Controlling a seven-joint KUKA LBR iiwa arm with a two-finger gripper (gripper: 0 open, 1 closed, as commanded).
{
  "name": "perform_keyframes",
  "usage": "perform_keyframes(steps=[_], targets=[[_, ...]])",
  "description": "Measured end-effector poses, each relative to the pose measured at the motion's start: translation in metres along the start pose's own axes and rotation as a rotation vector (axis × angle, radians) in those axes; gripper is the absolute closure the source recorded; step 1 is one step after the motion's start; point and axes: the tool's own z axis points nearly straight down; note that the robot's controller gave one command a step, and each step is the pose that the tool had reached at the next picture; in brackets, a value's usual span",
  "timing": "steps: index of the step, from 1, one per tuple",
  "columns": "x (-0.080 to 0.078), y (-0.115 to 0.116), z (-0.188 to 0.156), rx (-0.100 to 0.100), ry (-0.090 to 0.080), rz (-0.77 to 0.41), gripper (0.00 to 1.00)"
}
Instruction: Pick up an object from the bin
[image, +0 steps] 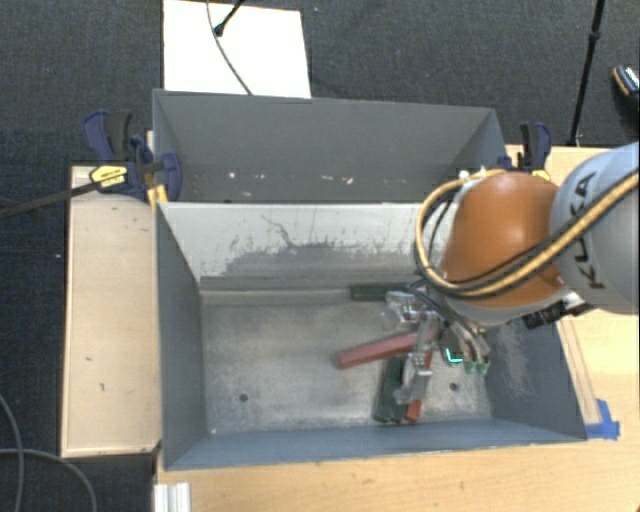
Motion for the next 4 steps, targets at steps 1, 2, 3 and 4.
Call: perform_keyframes(steps=[1,2,3,4], targets=[[-0.048,0.007,0.113,0.0,-0.002,-0.196,0.0],[-0.048,0.007,0.11,0.0,-0.006,-0.192,1.0],[-0.058,0.023,0.026,-0.001,-0.015,-0.027,1.0],[-0.056,0.022,0.029,0.0,-0.009,-0.026,0.0]])
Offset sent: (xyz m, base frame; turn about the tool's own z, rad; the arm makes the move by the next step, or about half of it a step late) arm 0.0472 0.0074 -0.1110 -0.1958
